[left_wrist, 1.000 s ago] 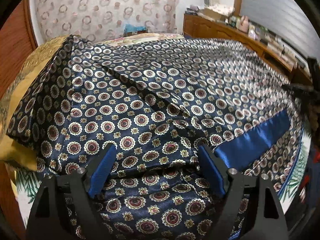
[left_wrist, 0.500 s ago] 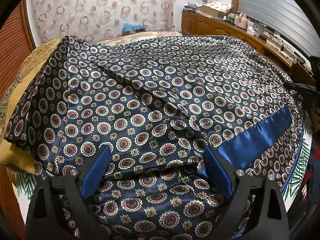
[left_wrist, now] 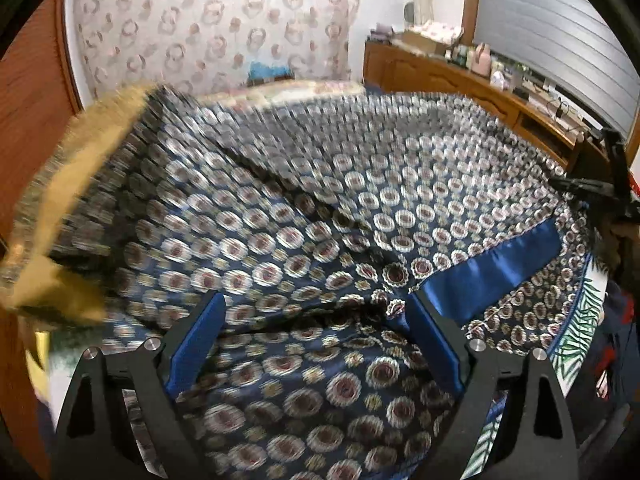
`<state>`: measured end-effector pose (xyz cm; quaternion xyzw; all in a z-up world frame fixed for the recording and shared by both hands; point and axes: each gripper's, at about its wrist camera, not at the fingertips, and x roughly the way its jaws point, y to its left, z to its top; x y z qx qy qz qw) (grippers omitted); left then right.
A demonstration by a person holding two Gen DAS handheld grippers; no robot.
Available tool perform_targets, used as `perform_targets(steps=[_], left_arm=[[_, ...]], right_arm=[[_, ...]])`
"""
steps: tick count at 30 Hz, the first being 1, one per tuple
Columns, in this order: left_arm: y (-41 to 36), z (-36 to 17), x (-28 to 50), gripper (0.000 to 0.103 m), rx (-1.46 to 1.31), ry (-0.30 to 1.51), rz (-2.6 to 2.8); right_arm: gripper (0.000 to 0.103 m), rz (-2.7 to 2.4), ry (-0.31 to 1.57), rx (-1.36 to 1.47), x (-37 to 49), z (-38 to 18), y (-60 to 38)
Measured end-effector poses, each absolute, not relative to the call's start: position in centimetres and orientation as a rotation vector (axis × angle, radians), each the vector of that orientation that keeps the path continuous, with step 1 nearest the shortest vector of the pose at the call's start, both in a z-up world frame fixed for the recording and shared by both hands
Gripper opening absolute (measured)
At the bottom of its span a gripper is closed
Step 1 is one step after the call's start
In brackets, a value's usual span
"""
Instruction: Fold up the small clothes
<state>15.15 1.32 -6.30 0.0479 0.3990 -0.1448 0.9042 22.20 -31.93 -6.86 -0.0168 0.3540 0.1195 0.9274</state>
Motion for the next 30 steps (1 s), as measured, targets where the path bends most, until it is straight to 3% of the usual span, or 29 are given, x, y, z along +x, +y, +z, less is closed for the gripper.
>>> perform_targets(steps=[8, 13, 20, 23, 25, 30], left_arm=[[5.5, -2.1, 14.7, 0.071, 0.105, 0.748, -0.214], [7.3, -1.9, 16.1, 0.051, 0.123, 0.755, -0.162], [8.0, -4.2, 18.8, 0.047, 0.223, 0.819, -0.052], [7.9, -5.0, 19.6, 0.032, 0.277, 0.827, -0.014], [7.7, -4.9, 19.7, 0.011, 0.308, 0.814, 0.005], [6.9, -2.6, 18.7, 0.004, 0.293, 0.744, -0.031]], right_arm=[[0.004, 0.251, 0.723, -0.044, 22.4, -6.9, -32.3], [0.004, 0.257, 0.724, -0.033, 22.4, -6.9, -32.6], [0.004, 0.258, 0.723, -0.034, 22.4, -6.9, -32.6], [0.004, 0.258, 0.723, -0.035, 22.4, -6.9, -32.6], [0.004, 0.258, 0.723, -0.035, 22.4, -6.9, -32.6], [0.004, 0.261, 0.723, -0.032, 22.4, -6.9, -32.5]])
